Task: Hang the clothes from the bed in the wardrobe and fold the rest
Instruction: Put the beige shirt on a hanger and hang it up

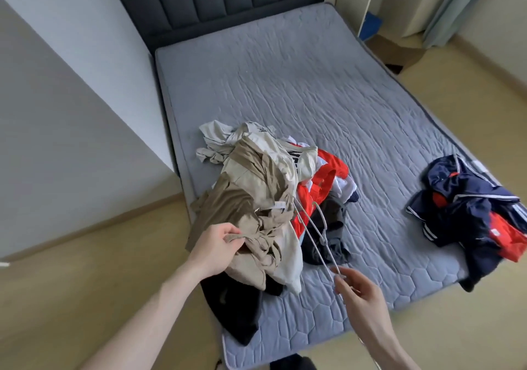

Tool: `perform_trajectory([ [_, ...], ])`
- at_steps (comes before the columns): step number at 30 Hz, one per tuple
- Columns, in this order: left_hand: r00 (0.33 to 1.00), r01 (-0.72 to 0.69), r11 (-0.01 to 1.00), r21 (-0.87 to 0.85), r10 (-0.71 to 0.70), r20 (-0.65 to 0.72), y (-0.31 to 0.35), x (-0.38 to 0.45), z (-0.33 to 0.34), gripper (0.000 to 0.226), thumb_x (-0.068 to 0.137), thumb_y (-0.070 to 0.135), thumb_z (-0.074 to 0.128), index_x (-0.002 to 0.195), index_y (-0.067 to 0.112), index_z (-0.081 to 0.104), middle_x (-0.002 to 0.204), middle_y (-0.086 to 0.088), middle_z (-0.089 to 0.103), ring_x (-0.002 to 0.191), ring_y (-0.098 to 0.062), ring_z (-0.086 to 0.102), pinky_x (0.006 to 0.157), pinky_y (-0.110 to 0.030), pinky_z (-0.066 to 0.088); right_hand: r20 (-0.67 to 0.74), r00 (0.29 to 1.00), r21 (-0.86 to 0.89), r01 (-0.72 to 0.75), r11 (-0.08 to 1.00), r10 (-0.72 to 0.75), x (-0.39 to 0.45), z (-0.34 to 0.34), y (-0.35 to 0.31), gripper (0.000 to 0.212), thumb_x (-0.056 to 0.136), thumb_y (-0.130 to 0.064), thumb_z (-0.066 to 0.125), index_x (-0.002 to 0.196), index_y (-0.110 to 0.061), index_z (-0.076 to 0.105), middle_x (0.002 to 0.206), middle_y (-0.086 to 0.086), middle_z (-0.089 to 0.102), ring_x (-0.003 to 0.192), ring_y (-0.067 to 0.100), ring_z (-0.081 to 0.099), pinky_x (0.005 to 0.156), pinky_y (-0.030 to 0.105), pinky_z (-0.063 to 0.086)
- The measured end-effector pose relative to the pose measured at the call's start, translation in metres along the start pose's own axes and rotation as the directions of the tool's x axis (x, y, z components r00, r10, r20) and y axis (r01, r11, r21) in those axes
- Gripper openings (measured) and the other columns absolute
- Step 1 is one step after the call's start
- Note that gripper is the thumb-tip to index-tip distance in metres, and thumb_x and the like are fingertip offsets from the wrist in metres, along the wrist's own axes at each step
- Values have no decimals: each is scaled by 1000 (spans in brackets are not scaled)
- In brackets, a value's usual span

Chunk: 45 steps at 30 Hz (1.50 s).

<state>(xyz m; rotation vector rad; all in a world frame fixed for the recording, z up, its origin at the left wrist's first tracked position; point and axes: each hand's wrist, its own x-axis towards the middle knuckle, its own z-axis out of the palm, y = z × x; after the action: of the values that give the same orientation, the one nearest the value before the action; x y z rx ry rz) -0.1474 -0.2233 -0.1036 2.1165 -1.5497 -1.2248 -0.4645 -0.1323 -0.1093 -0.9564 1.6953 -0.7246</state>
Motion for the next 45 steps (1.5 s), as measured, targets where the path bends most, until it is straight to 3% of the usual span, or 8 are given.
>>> perform_trajectory([
  [4,992,-123,982,-145,118,-40,7,-63,-51,17,94,44,70,86,30,74,77,14,73,73,-4,63,70,-26,48,3,998,1,56,998,-56,-41,21,-25,15,98,-27,70,102,-40,76,82,-8,77,77,13,72,62,20,50],
  [7,969,-242,935,-257,222,-104,7,-108,-86,26,96,52,67,87,29,75,63,18,65,56,3,53,56,-11,37,-3,997,58,82,995,-82,-78,43,-38,24,96,-25,72,96,-49,76,82,-7,75,66,7,65,53,14,42],
  [11,940,-317,848,-425,340,-24,-4,-164,-129,34,91,57,69,93,23,70,67,7,67,51,-9,42,52,-24,33,16,992,49,124,991,-125,-121,77,-43,20,91,-25,78,97,-44,73,84,-3,73,72,7,65,64,23,47],
  [21,771,-633,681,-368,600,-215,-13,-257,-233,15,84,16,74,96,23,66,62,7,40,60,-14,41,59,-20,40,132,959,-17,255,967,-251,-177,148,-75,44,80,-34,87,113,-37,59,99,-19,74,71,4,69,61,11,50],
  [26,737,-675,662,-326,623,-263,-1,-259,-248,15,88,14,70,95,27,68,64,11,47,62,-8,46,63,-16,41,122,954,-21,278,960,-273,-190,161,-83,48,76,-33,89,112,-37,57,102,-19,74,74,15,69,68,23,52],
  [34,735,-678,653,-337,605,-307,75,-210,-228,17,93,7,65,93,23,70,73,3,52,71,-9,51,65,-13,43,-15,965,5,263,965,-262,-174,115,-83,33,84,-26,85,109,-28,63,97,-13,75,92,16,72,82,44,59],
  [38,638,-769,557,-313,640,-428,152,-184,-227,12,92,7,64,94,17,69,81,-7,58,76,-13,55,69,-17,45,-98,953,30,291,956,-287,-156,70,-88,23,86,-18,82,100,-26,66,90,-8,76,79,6,72,58,18,53],
  [45,511,-838,505,-208,591,-625,267,-133,-239,16,89,3,60,91,17,67,83,12,65,76,7,59,77,-14,46,-190,922,2,343,940,-336,-118,-9,-102,16,89,-15,78,98,-24,70,90,-9,73,81,-7,66,61,9,46],
])
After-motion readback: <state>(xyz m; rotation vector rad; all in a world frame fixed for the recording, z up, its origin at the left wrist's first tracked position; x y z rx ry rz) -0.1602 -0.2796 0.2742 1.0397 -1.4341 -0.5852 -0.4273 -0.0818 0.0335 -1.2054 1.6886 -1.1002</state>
